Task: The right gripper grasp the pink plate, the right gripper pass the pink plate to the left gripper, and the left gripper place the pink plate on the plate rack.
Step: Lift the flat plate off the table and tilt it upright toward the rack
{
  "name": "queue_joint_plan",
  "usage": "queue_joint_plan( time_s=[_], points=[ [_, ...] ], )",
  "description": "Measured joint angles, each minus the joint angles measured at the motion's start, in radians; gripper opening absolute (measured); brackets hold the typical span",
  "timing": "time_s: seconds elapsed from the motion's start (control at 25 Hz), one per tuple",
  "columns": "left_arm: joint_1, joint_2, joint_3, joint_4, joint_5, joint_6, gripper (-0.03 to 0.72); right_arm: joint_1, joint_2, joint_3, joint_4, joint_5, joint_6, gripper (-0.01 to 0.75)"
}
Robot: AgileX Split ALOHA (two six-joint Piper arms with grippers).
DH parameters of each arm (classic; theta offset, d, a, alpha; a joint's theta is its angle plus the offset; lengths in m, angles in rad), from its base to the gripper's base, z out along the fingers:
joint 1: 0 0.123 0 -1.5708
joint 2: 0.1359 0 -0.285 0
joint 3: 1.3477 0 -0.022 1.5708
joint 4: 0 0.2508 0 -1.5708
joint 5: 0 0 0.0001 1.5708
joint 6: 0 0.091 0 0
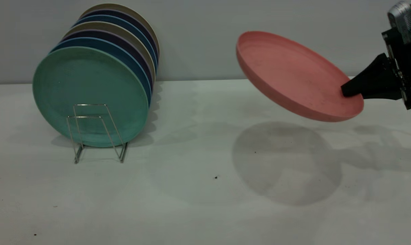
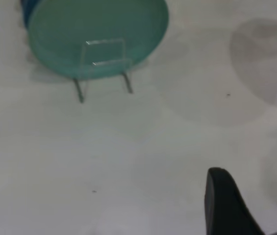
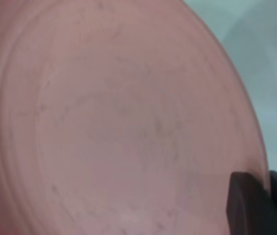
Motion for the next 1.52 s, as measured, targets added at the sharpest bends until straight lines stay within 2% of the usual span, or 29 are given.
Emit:
queue_joint_plan(
  time_s=[0.12, 0.36, 0.48, 0.76, 0.92, 1.28, 1.52],
  points=[
    [0.0, 0.049, 0.0, -0.093, -0.029, 0.041, 0.316, 0.047, -0.005, 0.0, -0.008, 0.002, 0.002, 0.015],
    [0.0, 0.179, 0.0, -0.298, -0.059, 0.169, 0.316, 0.19, -0.005, 0.0, -0.008, 0.004, 0.001, 0.015],
    [0.0, 0.274, 0.0, -0.343, -0.078, 0.207, 0.316, 0.235, -0.005, 0.002, -0.009, 0.005, -0.014, 0.015],
    [0.0, 0.494, 0.0, -0.42, -0.143, 0.276, 0.316, 0.239, -0.005, 0.003, -0.059, -0.092, -0.023, 0.015],
    [0.0, 0.606, 0.0, -0.596, -0.157, 0.432, 0.316, 0.239, -0.005, 0.003, -0.076, -0.127, -0.013, 0.015],
    [0.0, 0.891, -0.009, -1.029, -0.158, 0.836, 0.316, 0.239, -0.005, 0.003, -0.106, -0.127, 0.0, 0.015],
    [0.0, 1.032, -0.01, -1.291, -0.081, 1.092, 0.316, 0.251, -0.005, 0.003, -0.107, -0.132, 0.001, 0.015]
  ],
)
